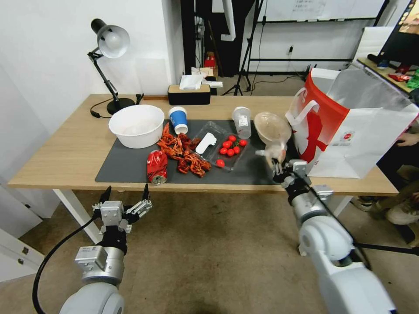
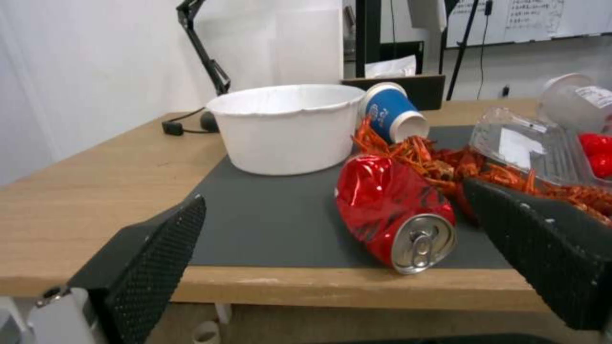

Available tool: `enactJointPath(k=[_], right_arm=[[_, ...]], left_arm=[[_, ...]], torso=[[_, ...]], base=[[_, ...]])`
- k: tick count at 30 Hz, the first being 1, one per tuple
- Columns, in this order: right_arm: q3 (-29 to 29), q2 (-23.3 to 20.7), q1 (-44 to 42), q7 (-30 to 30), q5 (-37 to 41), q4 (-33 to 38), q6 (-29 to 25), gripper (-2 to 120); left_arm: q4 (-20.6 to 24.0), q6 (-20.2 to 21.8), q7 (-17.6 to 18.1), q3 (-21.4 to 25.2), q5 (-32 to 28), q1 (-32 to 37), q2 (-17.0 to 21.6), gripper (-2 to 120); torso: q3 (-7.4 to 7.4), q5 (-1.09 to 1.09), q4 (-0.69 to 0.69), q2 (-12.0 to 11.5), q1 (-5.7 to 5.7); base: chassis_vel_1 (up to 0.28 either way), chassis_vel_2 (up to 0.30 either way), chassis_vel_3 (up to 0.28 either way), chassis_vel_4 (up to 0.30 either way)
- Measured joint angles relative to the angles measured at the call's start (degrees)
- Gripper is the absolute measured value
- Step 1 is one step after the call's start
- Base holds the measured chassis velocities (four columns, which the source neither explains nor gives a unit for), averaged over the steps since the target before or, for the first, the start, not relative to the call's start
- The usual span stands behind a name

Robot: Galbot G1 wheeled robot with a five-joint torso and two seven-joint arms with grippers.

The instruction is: Pick up the trash from the table and place it into the takeout bag.

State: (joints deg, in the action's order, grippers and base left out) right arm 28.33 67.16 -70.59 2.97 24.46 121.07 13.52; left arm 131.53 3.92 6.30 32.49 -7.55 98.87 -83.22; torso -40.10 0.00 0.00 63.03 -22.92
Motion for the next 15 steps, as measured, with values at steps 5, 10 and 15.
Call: enactJointPath(k=[5,10,15], right_arm=[[1.9,-5.0,2.7,0.6,3.9,3.9,1.1,7],[3.7,-10.5,7.4,2.8,8.3,5.5,2.6,7],[5.2,-15.6,13.5,8.7,11.8,3.4,5.7,7]], left_arm=[[0.2,-0.3,0.0,0.0,0.1,0.2,-0.2,100],[0.5,-0.3,0.0,0.1,0.3,0.6,-0.4,100],[0.6,-1.0,0.0,0.1,0.5,1.0,-0.8,100]], torso=[[0.0,0.0,0.0,0.0,0.0],[0.0,0.0,0.01,0.0,0.0],[0.0,0.01,0.01,0.0,0.0]], base=[[0.0,0.0,0.0,0.0],[0.0,0.0,0.0,0.0],[0.0,0.0,0.0,0.0]])
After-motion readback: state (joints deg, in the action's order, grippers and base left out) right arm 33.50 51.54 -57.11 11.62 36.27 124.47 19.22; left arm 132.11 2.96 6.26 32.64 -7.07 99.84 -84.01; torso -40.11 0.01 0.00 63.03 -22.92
